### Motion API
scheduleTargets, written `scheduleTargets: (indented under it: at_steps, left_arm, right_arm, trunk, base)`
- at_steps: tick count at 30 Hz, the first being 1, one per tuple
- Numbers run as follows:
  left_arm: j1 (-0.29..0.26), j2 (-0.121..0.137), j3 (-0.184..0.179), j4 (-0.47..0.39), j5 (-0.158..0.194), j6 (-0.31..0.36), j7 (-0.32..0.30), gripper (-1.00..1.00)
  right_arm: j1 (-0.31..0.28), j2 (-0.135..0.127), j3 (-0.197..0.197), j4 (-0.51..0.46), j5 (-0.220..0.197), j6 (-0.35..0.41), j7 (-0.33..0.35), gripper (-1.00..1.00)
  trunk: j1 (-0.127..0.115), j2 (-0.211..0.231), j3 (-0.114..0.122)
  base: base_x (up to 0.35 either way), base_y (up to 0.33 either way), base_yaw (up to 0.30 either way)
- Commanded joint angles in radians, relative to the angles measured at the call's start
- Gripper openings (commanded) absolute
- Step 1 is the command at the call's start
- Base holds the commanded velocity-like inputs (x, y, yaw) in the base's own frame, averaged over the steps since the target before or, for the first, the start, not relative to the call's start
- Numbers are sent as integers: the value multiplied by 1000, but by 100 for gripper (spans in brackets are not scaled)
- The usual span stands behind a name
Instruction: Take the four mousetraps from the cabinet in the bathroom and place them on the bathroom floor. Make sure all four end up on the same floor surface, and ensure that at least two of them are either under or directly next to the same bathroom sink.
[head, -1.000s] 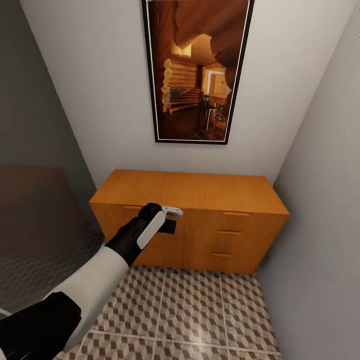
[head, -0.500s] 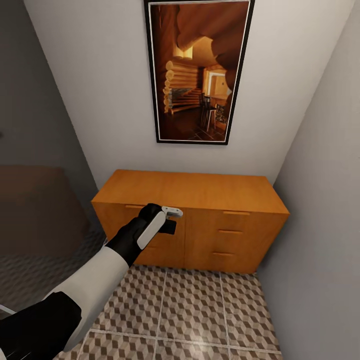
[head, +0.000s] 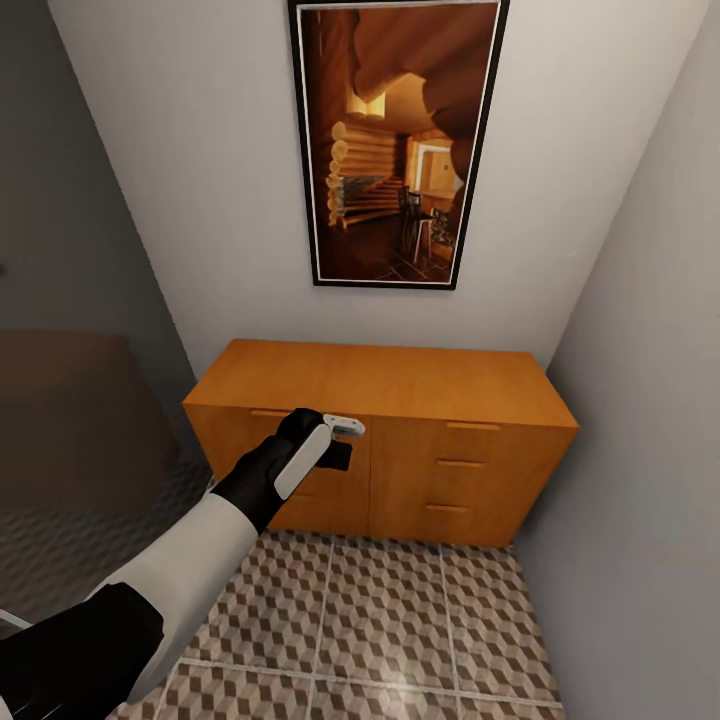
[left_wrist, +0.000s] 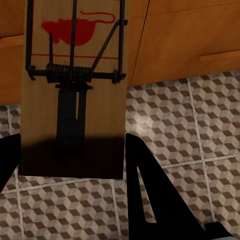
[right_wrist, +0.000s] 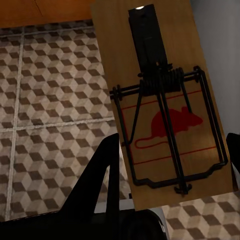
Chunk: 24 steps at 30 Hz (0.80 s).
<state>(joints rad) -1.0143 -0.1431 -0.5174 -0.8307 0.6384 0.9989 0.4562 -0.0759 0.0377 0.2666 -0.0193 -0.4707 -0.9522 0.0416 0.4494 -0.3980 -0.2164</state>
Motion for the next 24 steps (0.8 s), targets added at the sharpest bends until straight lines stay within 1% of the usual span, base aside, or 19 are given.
scheduleTargets:
  at_steps: [1, 8, 20, 24]
  left_arm:
    - [-1, 0, -3, -1, 7, 3, 10, -100]
    - [-1, 0, -3, 3, 7, 3, 10, -100]
    - [-1, 0, -3, 44, 7, 1, 8, -100]
    - [-1, 0, -3, 50, 7, -18, 8, -100]
  right_arm:
    - [-1, 0, 6, 1, -12, -3, 7, -100]
    - [-1, 0, 5, 1, -12, -3, 7, -100]
    - [-1, -1, 5, 1, -12, -3, 7, -100]
    - [-1, -1, 5, 1, -12, -3, 7, -100]
  trunk:
    - [1, -2, -2]
    - [1, -2, -2]
    - [1, -2, -2]
    - [1, -2, -2]
  base:
    - [0, 0, 0]
    - [-30, 0, 0]
    - [-250, 0, 0]
    - [-109, 0, 0]
